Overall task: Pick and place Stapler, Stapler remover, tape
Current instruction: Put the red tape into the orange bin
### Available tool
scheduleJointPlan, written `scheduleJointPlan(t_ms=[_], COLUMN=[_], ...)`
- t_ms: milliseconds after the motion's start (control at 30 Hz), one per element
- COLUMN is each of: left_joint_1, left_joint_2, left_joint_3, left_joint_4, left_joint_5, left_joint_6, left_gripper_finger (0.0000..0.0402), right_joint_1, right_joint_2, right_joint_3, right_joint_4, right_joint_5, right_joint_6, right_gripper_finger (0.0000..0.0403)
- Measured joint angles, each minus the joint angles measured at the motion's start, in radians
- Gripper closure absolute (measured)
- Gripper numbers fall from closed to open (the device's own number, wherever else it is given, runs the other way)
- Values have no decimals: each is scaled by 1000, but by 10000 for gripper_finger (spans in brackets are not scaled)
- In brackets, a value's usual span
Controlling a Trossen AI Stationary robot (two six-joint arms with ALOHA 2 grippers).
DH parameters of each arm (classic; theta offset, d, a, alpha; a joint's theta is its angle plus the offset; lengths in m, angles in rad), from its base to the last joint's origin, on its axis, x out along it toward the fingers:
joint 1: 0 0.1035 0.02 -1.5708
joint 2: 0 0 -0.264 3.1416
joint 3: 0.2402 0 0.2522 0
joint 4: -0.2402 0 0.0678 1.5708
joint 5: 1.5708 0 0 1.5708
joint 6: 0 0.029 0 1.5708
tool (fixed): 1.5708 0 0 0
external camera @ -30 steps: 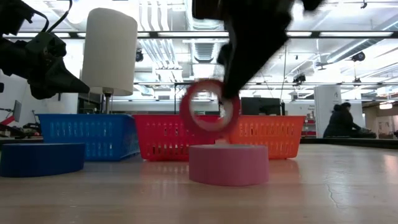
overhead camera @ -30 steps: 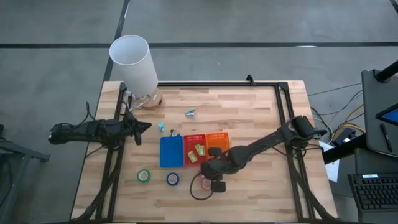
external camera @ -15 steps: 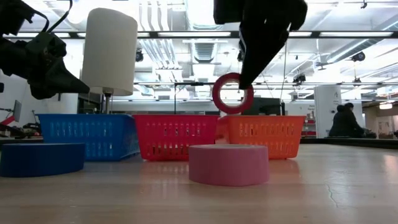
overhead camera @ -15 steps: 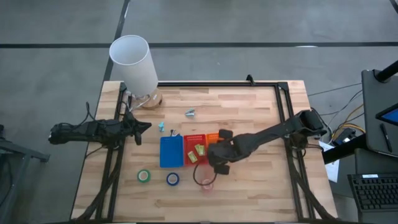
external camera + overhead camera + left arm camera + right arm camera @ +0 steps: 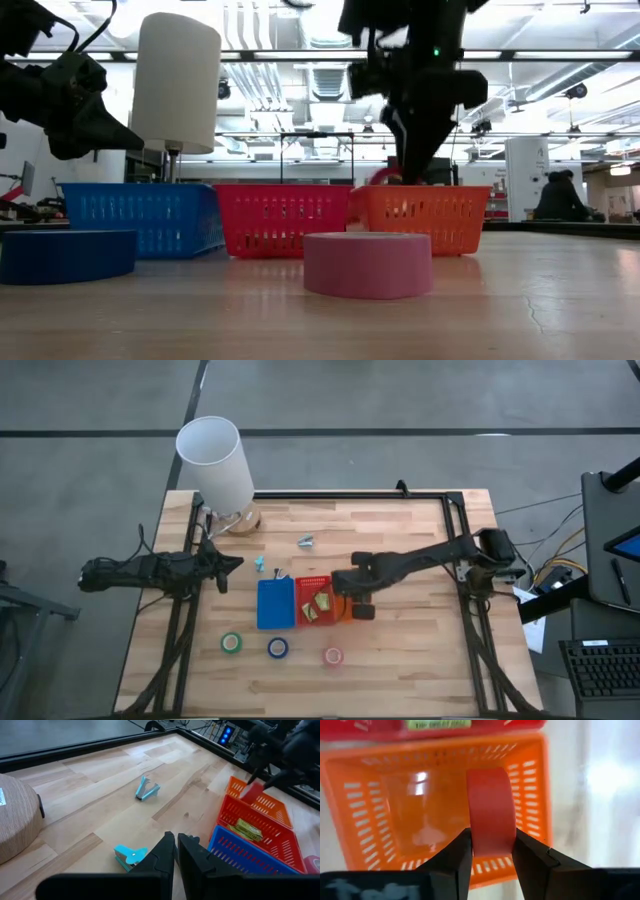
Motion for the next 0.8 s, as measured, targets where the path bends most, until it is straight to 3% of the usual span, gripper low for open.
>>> scheduleJointPlan(t_ms=[167, 800], left_joint_1=[0, 0], left_joint_2=[0, 0], left_joint_3=[0, 0], left_joint_4=[0, 0], left_joint_5=[0, 0], left_joint_6=[0, 0], left_gripper_finger=[376, 376], right_joint_1=[-38, -52], right_joint_2=[0, -7], right_joint_3=[-27, -33], right_joint_4=[1, 50], right_joint_5=[-5, -6], right_joint_6=[-21, -53], right_gripper_finger=[291, 257])
